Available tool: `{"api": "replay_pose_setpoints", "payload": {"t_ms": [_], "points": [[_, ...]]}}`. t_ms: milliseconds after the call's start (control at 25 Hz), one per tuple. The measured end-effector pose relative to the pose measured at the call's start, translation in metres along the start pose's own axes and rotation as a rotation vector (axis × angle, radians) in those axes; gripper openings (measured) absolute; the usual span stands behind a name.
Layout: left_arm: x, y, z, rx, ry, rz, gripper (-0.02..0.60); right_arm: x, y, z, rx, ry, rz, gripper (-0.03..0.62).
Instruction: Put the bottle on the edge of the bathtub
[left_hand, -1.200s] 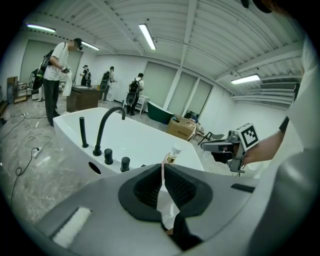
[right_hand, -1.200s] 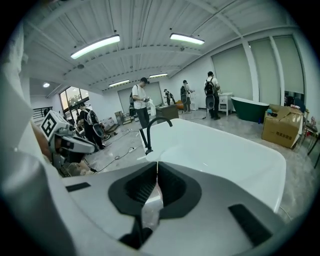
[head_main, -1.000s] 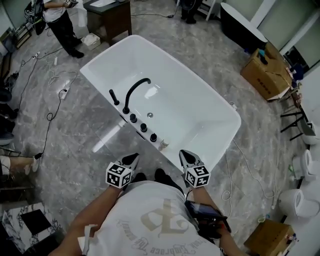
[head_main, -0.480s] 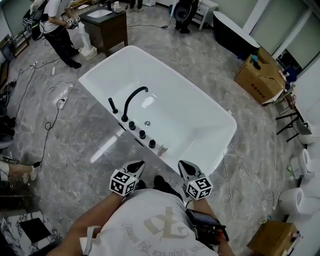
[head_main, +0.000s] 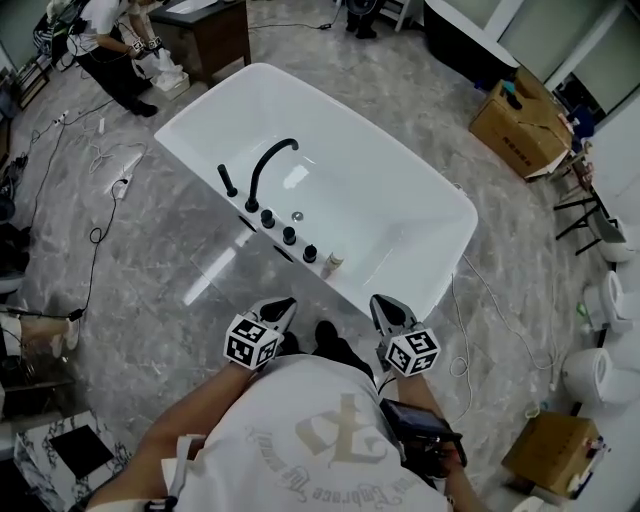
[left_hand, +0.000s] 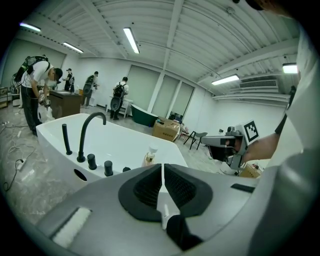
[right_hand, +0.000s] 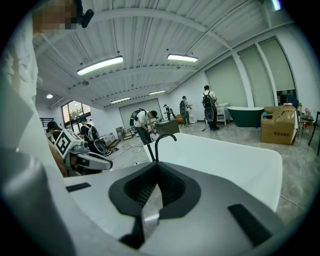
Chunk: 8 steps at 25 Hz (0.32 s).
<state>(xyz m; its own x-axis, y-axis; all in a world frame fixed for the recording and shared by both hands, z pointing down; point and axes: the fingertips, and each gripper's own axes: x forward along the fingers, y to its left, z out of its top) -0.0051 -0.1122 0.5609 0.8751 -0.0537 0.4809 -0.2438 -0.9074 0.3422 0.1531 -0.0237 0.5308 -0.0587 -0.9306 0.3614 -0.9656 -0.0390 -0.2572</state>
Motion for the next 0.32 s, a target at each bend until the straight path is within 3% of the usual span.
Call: {"api": "replay_pose_setpoints", "payload": {"t_ms": [120, 320], "points": [[-0.003, 0.002, 0.003, 0.011, -0.001, -0.005, 0.017, 0.006, -0.002, 0.009, -0.003, -0.01, -0.001, 0.006], [-0.009, 0.033, 0.031, 0.033, -0.049, 0.07, 0.017, 0.05, -0.005, 0.048, -0.047, -0.064, 0.067, 0.006]]}}
